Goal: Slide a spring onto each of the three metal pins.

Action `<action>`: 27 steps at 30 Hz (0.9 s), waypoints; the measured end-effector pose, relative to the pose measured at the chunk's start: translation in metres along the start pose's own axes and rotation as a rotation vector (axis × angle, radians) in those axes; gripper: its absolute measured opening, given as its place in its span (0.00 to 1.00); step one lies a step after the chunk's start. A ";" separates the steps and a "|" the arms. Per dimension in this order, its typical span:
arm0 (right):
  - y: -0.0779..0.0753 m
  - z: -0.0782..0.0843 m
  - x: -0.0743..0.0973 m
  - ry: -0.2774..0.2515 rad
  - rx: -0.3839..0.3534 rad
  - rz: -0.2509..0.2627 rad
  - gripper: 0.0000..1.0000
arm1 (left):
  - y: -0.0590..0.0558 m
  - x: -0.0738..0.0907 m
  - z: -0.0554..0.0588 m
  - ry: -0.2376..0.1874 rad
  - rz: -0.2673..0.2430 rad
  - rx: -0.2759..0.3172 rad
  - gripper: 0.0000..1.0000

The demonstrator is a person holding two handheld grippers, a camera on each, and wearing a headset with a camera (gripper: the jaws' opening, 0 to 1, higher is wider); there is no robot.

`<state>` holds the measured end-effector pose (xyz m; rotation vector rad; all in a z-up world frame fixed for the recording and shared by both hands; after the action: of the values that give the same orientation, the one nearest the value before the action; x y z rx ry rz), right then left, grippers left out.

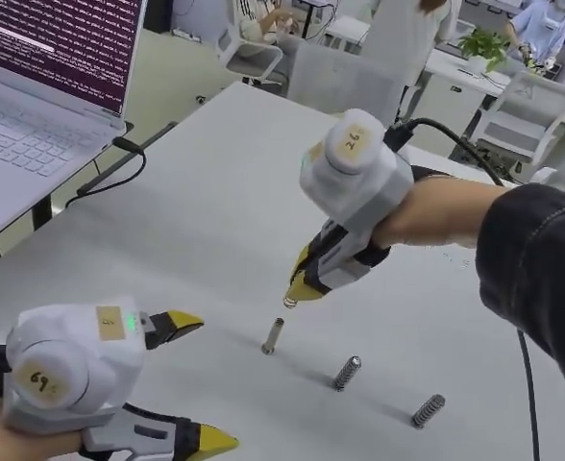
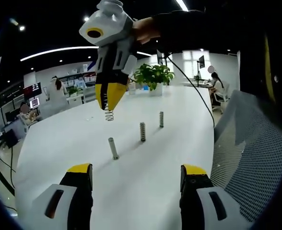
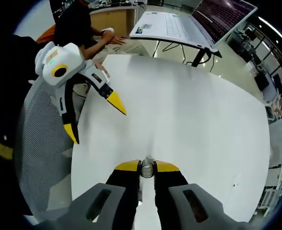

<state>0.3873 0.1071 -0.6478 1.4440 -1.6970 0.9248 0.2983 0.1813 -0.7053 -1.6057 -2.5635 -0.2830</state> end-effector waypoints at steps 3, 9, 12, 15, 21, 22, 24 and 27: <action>-0.004 0.004 -0.006 0.015 -0.005 -0.005 0.08 | 0.000 0.000 0.000 0.000 -0.002 -0.001 0.70; -0.006 0.007 -0.014 0.025 -0.013 -0.018 0.08 | 0.000 0.000 0.000 0.005 -0.008 0.000 0.70; -0.008 0.010 -0.018 0.035 -0.012 -0.019 0.08 | -0.001 -0.001 0.000 0.006 -0.006 0.000 0.69; -0.008 0.011 -0.019 0.032 -0.019 -0.024 0.08 | -0.001 -0.001 0.001 0.011 -0.003 -0.002 0.68; -0.008 0.012 -0.022 0.031 -0.018 -0.027 0.08 | -0.001 -0.002 0.001 0.014 0.000 -0.001 0.68; -0.009 0.013 -0.023 0.030 -0.019 -0.026 0.08 | -0.001 -0.002 0.001 0.016 0.001 0.000 0.67; -0.009 0.014 -0.025 0.030 -0.025 -0.031 0.08 | -0.001 -0.002 0.001 0.018 0.004 -0.002 0.67; -0.008 0.016 -0.028 0.033 -0.024 -0.032 0.08 | -0.001 -0.002 0.001 0.018 0.005 0.000 0.66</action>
<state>0.3979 0.1055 -0.6795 1.4282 -1.6509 0.9034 0.2982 0.1796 -0.7067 -1.6015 -2.5461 -0.2963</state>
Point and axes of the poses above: the centre of the closed fingertips' face, and the gripper's own axes: x roughly backward along the fingers, y roughly to its left, z roughly out of its underside, the point moved 3 cm from there along x, roughly backward along the fingers, and after that the axes turned 10 degrees about -y, right-handed, at the moved point
